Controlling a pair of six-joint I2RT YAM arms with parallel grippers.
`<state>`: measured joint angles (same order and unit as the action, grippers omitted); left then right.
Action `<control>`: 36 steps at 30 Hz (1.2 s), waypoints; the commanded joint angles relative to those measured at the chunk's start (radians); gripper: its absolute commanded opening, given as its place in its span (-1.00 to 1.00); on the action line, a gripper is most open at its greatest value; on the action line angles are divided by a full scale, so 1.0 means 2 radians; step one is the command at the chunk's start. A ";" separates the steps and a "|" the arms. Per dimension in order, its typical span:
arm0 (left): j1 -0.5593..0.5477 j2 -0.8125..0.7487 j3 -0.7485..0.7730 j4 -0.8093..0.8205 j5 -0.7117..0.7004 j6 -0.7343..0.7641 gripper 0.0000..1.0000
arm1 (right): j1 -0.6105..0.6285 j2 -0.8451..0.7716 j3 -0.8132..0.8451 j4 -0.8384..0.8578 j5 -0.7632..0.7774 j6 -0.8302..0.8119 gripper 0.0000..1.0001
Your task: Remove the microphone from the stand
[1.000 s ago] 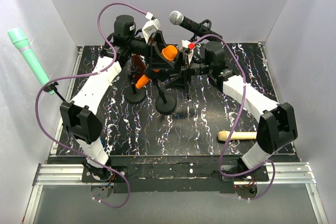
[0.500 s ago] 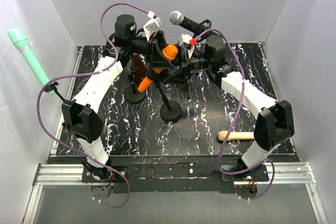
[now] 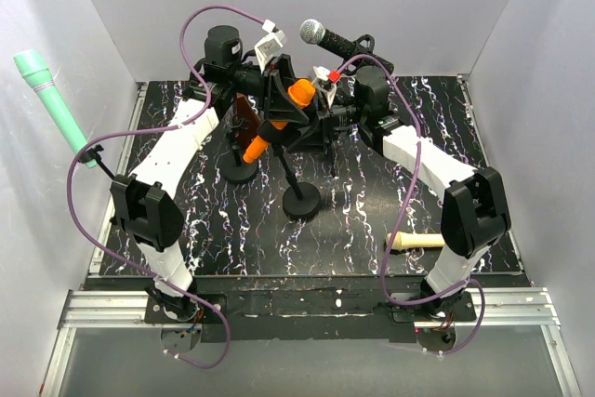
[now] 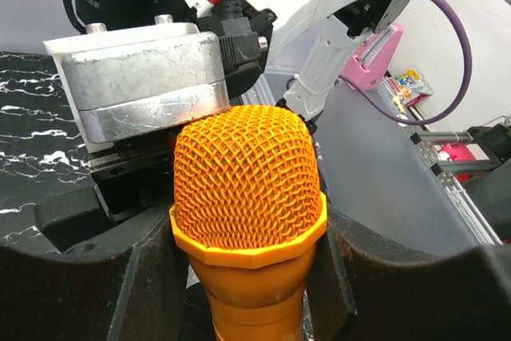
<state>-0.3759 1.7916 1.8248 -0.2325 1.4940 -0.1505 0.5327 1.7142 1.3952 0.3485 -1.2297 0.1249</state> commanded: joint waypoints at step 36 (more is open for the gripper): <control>0.006 0.035 0.312 -0.082 -0.099 0.073 -1.00 | 0.007 -0.065 -0.068 -0.150 0.093 -0.082 -0.69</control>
<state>-0.3740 1.8740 2.4313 -0.3508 1.3796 -0.0616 0.5388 1.5707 1.2613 0.2520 -1.0538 0.0322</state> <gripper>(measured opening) 0.483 0.592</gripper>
